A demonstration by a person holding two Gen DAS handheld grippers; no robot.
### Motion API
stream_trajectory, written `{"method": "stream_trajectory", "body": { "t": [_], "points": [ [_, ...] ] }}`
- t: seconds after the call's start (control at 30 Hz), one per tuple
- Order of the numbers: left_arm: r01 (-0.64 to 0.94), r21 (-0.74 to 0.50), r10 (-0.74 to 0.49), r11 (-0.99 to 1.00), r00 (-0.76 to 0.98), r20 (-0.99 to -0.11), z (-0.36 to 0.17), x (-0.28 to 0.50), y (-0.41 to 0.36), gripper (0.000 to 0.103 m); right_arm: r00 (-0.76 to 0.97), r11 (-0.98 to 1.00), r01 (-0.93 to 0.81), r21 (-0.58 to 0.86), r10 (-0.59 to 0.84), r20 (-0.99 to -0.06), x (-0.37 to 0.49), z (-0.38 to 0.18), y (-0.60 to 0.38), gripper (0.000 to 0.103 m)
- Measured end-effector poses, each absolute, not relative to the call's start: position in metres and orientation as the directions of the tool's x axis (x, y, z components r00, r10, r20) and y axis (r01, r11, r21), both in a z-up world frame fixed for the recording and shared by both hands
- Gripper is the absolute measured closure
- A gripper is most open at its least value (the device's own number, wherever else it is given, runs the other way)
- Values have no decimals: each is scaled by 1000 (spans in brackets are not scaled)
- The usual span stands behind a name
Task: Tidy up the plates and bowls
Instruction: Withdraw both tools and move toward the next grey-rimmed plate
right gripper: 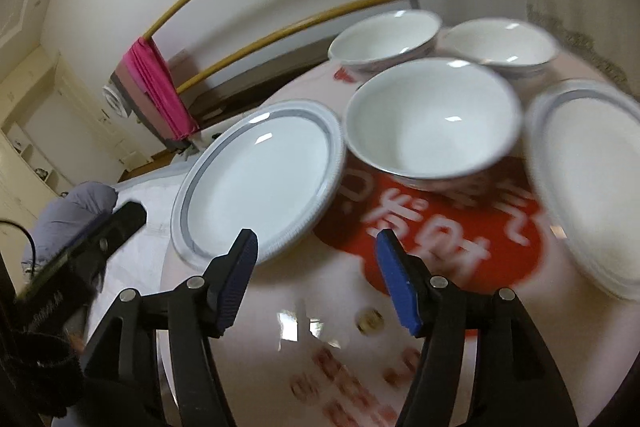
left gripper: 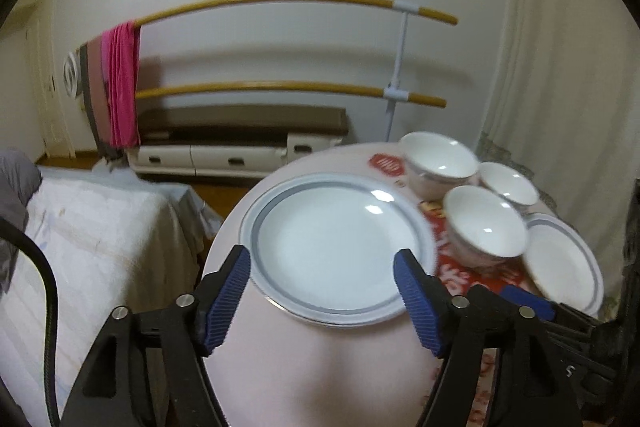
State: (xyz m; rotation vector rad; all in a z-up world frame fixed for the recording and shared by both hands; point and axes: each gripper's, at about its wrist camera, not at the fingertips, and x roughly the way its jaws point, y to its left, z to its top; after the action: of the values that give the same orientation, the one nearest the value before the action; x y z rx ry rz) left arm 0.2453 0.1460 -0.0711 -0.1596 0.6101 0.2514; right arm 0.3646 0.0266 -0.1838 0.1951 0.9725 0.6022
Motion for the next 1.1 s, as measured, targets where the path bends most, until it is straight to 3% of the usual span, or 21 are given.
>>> {"method": "stream_trajectory", "body": {
  "t": [0.23,0.53,0.8,1.1],
  "points": [
    [-219,-55,165,974,856,-490,-46,211,76,17,585,866,-367,339,498,-640,340,-134,-46,27],
    [-149,-38,118,988,894,-433,-34,195,11,9,702,898,-338,281,439,-561,330,-94,-118,16],
    [-134,-43,101,990,889,-446,-42,213,-23,7,736,918,-282,280,394,-551,344,-94,-169,13],
    [-131,-39,90,991,840,-535,-63,280,-51,7,712,936,-197,292,341,-614,380,-130,-211,13]
  ]
}}
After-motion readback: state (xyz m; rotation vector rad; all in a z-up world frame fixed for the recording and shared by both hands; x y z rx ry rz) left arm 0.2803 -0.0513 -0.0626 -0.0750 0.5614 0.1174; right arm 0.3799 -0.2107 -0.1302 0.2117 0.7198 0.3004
